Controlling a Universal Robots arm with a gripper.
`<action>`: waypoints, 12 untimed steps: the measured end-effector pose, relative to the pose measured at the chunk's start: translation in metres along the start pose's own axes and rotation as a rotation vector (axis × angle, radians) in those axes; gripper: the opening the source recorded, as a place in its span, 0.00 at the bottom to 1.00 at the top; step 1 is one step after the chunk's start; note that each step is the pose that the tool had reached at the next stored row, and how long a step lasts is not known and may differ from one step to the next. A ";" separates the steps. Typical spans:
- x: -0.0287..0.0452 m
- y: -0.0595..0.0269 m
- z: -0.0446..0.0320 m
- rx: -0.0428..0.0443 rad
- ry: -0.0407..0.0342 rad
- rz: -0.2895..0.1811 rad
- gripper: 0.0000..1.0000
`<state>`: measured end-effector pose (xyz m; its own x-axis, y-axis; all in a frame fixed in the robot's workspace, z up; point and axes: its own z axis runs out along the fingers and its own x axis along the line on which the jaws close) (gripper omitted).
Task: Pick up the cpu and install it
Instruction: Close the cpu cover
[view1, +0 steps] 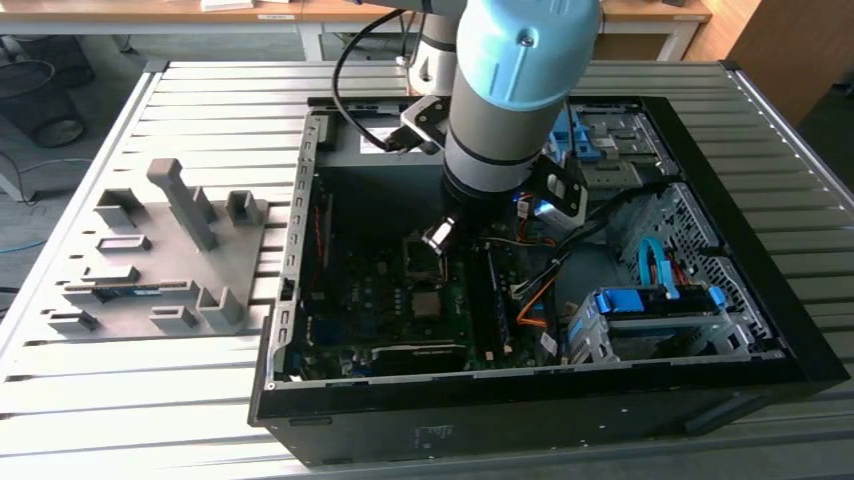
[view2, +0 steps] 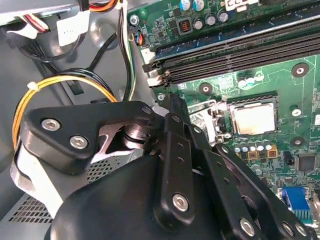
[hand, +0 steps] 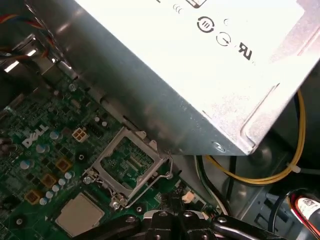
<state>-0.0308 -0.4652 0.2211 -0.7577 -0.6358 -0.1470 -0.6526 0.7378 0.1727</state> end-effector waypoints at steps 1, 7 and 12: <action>-0.0002 -0.0002 0.0001 -0.0002 0.0015 -0.001 0.10; 0.0000 -0.0005 0.0014 0.0084 0.0272 -0.045 0.10; -0.0002 -0.0006 0.0014 0.0084 0.0285 -0.049 0.10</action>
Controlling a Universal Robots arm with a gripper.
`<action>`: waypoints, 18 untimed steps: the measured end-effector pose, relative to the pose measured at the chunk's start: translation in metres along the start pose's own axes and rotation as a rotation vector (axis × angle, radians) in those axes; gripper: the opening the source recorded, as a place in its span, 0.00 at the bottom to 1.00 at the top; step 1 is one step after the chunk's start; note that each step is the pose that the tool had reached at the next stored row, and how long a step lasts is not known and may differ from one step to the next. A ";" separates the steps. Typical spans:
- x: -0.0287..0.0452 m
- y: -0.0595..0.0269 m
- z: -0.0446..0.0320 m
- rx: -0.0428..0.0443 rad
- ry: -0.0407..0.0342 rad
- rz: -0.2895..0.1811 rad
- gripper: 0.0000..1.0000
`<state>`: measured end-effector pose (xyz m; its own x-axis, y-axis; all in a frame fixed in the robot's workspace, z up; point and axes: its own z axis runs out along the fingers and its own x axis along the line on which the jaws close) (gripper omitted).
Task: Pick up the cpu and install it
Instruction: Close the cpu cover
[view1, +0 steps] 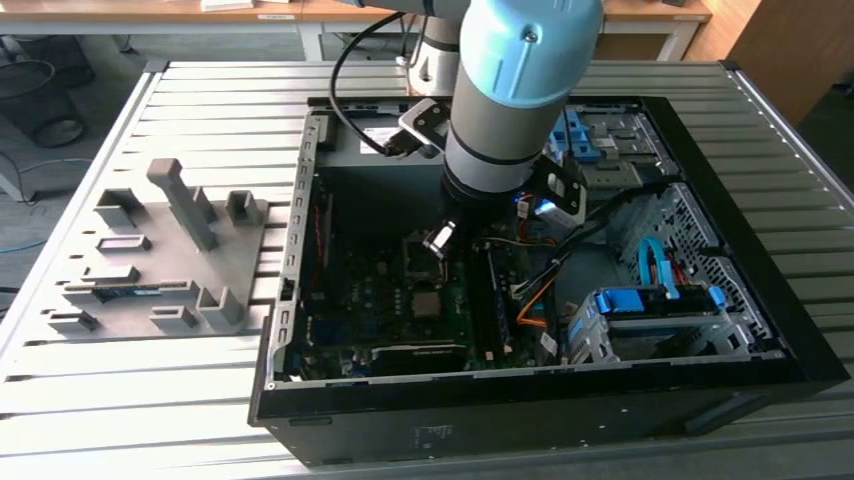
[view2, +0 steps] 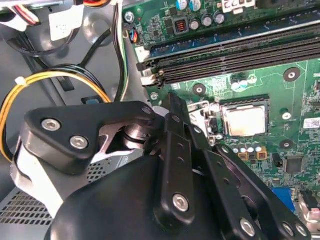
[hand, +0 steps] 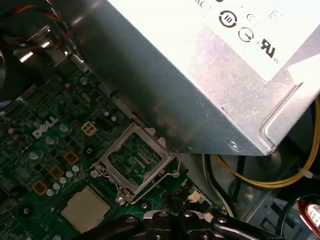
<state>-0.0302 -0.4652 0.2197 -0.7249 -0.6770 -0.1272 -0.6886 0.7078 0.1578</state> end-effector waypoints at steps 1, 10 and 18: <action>-0.0012 -0.0002 0.0002 0.0007 0.0012 0.000 0.10; -0.0104 0.0048 0.0040 -0.0009 0.0051 -0.018 0.10; -0.0158 0.0096 0.0111 -0.0001 0.0094 -0.030 0.10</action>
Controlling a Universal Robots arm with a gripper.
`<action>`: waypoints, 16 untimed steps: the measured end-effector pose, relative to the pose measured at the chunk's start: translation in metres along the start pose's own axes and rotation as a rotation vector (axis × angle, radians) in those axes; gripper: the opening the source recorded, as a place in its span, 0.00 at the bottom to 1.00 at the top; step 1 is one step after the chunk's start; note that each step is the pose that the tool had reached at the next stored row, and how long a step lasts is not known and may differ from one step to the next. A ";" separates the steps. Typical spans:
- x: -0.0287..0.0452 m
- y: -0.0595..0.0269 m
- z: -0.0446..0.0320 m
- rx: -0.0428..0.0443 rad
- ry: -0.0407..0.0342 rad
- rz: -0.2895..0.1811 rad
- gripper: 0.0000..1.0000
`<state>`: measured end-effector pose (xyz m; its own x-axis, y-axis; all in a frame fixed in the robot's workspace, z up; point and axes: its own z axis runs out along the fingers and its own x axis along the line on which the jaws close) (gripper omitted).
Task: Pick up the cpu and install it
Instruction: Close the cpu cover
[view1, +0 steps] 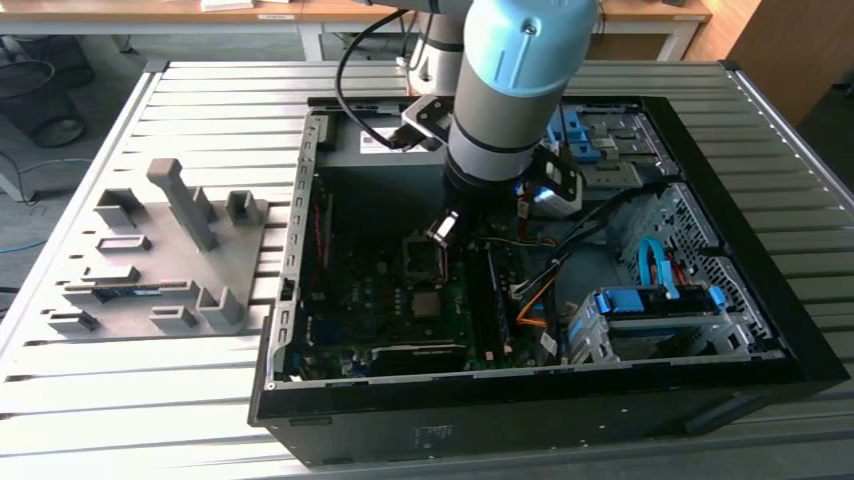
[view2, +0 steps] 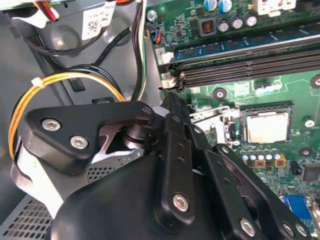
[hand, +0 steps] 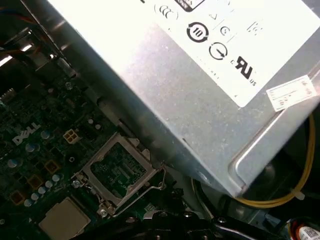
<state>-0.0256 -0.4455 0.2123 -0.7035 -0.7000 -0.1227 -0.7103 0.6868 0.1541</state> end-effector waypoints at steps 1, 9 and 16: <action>-0.0005 0.0005 0.0013 -0.0002 0.0006 -0.003 0.10; -0.0051 0.0048 0.0091 -0.0049 0.0001 -0.018 0.10; -0.0045 0.0054 0.0147 -0.0133 -0.0079 -0.020 0.10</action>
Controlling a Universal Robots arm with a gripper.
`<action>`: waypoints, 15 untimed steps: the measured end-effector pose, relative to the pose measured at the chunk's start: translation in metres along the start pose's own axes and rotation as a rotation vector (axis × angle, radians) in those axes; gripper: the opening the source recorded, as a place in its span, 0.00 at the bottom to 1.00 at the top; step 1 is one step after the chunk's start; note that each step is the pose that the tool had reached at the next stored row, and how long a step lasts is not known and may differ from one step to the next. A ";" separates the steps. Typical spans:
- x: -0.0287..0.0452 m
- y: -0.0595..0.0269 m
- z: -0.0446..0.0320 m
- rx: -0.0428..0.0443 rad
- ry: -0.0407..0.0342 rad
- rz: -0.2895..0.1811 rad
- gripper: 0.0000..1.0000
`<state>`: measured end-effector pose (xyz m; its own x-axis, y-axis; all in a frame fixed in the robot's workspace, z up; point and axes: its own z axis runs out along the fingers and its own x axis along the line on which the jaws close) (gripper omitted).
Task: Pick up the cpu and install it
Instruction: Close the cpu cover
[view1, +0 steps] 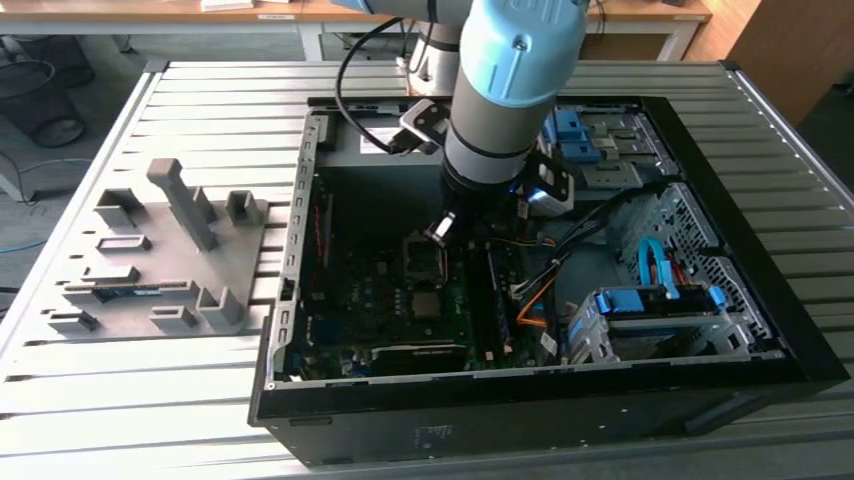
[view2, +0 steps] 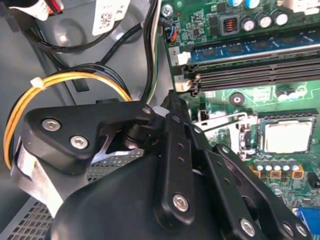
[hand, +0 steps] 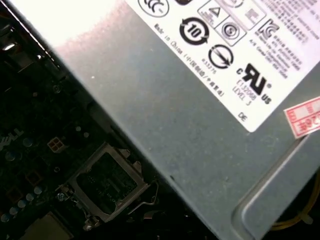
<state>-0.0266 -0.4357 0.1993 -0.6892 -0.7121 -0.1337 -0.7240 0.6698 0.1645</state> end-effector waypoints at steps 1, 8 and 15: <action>0.0002 0.0003 0.0008 -0.0011 -0.0010 0.000 0.10; 0.0031 0.0036 0.0040 -0.0025 -0.0024 0.000 0.10; 0.0043 0.0041 0.0041 -0.0026 -0.0026 -0.001 0.10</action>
<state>-0.0327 -0.4352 0.1953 -0.6887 -0.7121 -0.1364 -0.7245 0.6687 0.1670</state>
